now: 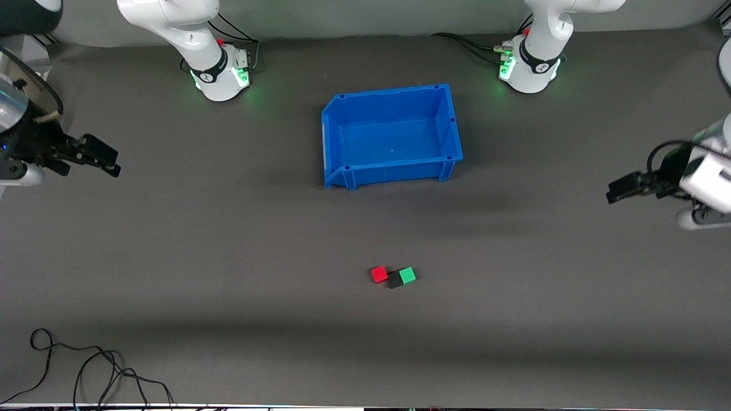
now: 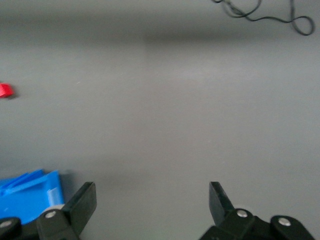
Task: Attach green and red cubes to black cube
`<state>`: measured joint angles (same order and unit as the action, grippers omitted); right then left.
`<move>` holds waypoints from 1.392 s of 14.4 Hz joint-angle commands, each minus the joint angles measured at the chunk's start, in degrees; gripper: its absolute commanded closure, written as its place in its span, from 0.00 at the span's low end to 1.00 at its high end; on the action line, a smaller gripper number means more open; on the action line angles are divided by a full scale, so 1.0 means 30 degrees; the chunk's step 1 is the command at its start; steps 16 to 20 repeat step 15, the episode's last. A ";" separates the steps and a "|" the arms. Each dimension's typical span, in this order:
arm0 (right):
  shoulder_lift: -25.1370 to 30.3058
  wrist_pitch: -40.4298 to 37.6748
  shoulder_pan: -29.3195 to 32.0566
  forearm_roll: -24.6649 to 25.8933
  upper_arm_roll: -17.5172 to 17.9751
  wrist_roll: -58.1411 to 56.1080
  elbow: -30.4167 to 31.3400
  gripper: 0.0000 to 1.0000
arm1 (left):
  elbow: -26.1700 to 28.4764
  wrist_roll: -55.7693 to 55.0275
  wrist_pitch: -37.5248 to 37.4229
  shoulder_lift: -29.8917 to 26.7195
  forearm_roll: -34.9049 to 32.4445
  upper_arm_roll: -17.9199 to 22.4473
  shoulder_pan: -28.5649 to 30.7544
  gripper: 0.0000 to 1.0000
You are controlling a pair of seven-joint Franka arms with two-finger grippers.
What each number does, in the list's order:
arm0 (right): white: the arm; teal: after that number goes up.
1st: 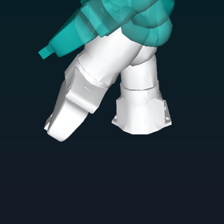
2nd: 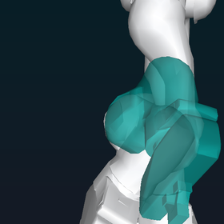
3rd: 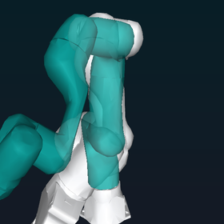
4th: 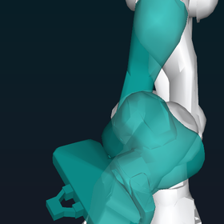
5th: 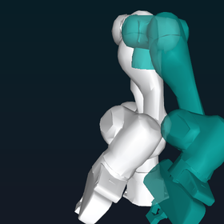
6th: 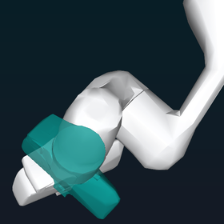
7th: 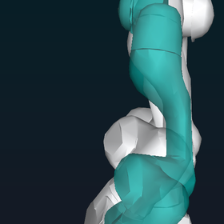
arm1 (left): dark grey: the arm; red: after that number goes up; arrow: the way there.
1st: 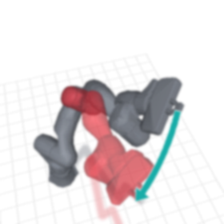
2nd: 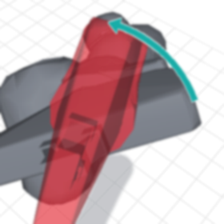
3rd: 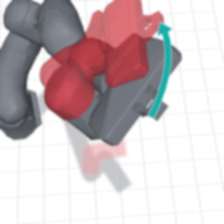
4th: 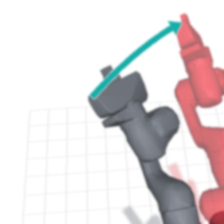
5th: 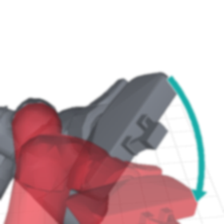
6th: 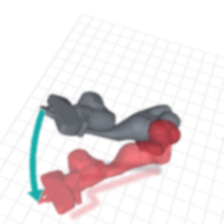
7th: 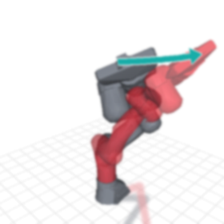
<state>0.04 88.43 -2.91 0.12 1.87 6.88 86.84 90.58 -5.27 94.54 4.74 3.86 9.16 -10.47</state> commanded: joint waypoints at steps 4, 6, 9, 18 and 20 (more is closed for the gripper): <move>0.0250 -0.0385 0.0325 -0.0801 -0.0419 -0.2441 0.0349 0.00 | 0.1652 0.1962 0.0214 -0.2281 -0.0905 -0.0094 -0.0230 0.00; 0.0250 -0.0355 0.0325 -0.0772 -0.0419 -0.2470 0.0350 0.00 | 0.1652 0.1962 0.0185 -0.2487 -0.0905 -0.0356 0.0032 0.00; 0.0163 0.0052 0.0325 -0.0596 -0.0419 -0.2207 0.0379 0.00 | 0.1652 0.1962 0.0185 -0.2546 -0.0905 -0.3429 0.2900 0.00; 0.0074 0.0172 0.0325 -0.0537 -0.0419 -0.2206 0.0438 0.00 | 0.1652 0.1962 0.0068 -0.2517 -0.0905 -0.3434 0.3021 0.00; 0.0074 0.0172 0.0325 -0.0537 -0.0419 -0.2206 0.0438 0.00 | 0.1652 0.1962 0.0068 -0.2517 -0.0905 -0.3434 0.3021 0.00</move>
